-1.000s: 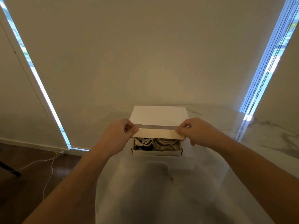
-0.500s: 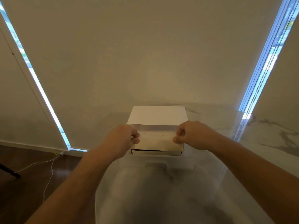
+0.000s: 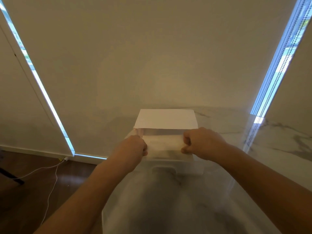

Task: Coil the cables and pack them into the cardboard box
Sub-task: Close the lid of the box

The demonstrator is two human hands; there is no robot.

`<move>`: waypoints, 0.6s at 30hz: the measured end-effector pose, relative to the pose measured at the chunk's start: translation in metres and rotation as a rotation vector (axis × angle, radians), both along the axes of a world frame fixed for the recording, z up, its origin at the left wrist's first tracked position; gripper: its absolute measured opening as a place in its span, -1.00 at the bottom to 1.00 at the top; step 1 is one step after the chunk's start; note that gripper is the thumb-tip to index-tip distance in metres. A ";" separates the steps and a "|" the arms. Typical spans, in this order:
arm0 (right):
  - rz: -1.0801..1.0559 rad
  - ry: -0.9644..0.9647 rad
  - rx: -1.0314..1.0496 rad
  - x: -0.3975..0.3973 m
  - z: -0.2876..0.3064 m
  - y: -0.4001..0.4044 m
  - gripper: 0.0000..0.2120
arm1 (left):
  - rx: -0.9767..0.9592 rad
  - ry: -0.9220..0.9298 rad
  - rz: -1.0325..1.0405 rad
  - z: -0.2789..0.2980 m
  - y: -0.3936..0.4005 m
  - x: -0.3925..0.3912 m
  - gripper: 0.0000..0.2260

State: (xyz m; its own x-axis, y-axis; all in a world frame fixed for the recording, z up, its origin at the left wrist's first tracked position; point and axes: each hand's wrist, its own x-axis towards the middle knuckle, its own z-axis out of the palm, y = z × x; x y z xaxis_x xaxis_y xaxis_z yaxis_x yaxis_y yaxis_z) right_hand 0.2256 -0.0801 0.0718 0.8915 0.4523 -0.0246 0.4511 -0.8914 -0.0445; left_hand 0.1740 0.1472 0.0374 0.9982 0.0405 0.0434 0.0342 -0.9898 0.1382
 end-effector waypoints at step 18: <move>0.032 -0.037 0.039 -0.001 -0.013 0.004 -0.56 | 0.113 -0.052 -0.145 0.005 -0.007 0.006 -0.69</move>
